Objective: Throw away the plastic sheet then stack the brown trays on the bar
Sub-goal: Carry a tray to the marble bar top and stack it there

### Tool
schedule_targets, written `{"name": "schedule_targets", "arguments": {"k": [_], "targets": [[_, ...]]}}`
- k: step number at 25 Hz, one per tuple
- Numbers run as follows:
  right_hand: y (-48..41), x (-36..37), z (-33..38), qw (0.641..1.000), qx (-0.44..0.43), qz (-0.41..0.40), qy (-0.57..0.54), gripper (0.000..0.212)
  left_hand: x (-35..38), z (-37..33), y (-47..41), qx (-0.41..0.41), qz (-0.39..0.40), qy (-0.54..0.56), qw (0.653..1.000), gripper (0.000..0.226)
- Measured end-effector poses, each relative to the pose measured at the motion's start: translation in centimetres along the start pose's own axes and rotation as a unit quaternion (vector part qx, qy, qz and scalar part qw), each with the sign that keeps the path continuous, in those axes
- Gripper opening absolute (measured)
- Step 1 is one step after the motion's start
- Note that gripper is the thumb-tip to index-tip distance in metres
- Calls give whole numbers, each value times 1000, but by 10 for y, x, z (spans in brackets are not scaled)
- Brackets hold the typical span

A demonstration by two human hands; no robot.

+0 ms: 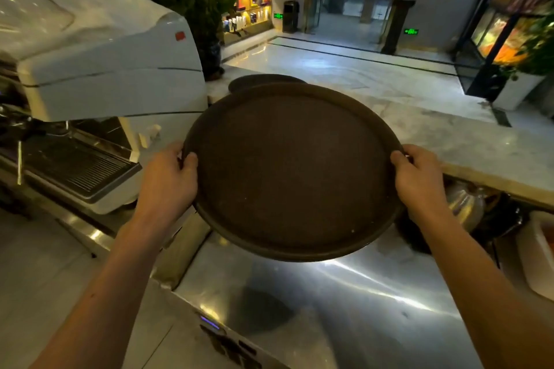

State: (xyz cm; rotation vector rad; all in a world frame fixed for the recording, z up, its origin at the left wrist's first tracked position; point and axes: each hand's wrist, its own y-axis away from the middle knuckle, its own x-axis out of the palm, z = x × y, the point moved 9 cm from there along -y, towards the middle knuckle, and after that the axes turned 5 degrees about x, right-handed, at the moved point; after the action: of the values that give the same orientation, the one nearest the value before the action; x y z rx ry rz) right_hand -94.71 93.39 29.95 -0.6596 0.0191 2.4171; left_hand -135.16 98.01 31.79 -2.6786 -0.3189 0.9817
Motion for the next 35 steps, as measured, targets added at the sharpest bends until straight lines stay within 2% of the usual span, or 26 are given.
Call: {"name": "schedule_targets", "arguments": {"k": [2, 7, 14, 19, 22, 26, 35], "targets": [[-25, 6, 11, 1000, -12, 3, 6, 23, 5, -10, -20, 2, -3, 4, 1000, 33], [-98, 30, 35, 1000, -4, 3, -9, 33, 26, -11, -97, 10, -14, -14, 1000, 36], [-188, 94, 66, 1000, 17, -26, 3, 27, 64, 8, -244, 26, 18, 9, 999, 24], [-279, 157, 78, 997, 61, -28, 33, 28, 116, 42, -355, -14, 49, 77, 996, 26], [-333, 189, 74, 993, 81, -25, 87, 27, 156, 59, -422, -15, 94, 56, 994, 25], [-400, 241, 66, 987, 108, -21, 121, 30, 203, 82, -501, -8, 113, -21, 993, 24], [-482, 329, 24, 979, 122, -1, 165, 29, 293, 139, -587, -23, 147, -123, 981, 29]]}}
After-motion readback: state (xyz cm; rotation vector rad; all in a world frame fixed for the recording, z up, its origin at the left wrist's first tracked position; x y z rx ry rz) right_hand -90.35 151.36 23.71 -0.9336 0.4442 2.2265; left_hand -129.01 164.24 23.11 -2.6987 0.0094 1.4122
